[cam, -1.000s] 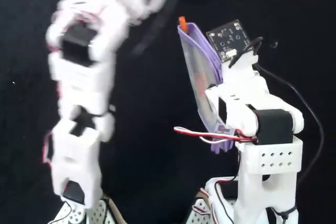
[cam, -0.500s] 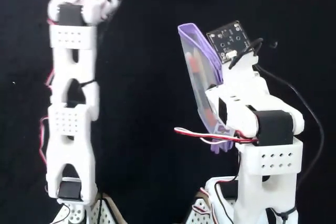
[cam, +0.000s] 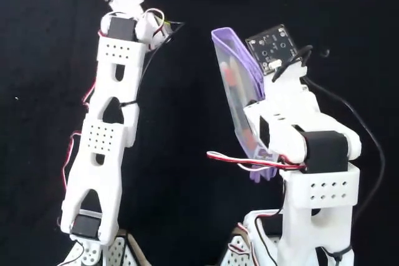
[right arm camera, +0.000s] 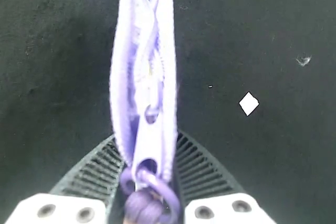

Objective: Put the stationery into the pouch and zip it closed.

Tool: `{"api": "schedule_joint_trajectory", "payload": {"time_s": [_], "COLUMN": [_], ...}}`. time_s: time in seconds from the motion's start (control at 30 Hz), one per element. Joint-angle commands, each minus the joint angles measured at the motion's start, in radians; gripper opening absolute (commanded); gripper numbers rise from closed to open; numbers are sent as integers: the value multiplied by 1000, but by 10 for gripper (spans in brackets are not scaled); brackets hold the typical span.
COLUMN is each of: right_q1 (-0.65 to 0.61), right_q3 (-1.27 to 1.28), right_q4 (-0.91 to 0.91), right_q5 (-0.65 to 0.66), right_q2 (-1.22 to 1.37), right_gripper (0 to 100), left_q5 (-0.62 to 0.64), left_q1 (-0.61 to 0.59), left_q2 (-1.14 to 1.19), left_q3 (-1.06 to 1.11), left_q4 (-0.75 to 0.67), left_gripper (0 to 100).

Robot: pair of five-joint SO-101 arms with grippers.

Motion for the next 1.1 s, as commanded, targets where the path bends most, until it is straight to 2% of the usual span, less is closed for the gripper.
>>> {"api": "schedule_joint_trajectory", "payload": {"time_s": [0.0, 0.17, 0.37, 0.5, 0.83, 1.07], "right_q1": [-8, -9, -14, -68, -215, -279], "right_q3": [-8, -8, -8, -4, -2, 35], "right_q4": [-38, -138, -356, -417, -603, -562], "right_q5": [-80, -149, -196, -207, -207, -175], "right_q2": [-12, -12, -7, 22, 120, 170], "right_gripper": [11, 11, 11, 11, 11, 11], "left_q5": [-12, -17, -23, -101, -109, -110], "left_q1": [-58, -137, -165, -191, -200, -205], "left_q2": [-44, -44, -43, -43, -8, 60], "left_q3": [-59, -16, -8, -8, -19, -62], "left_q4": [114, 117, 115, 117, 112, 74], "left_gripper": [230, 230, 230, 230, 233, 235]}}
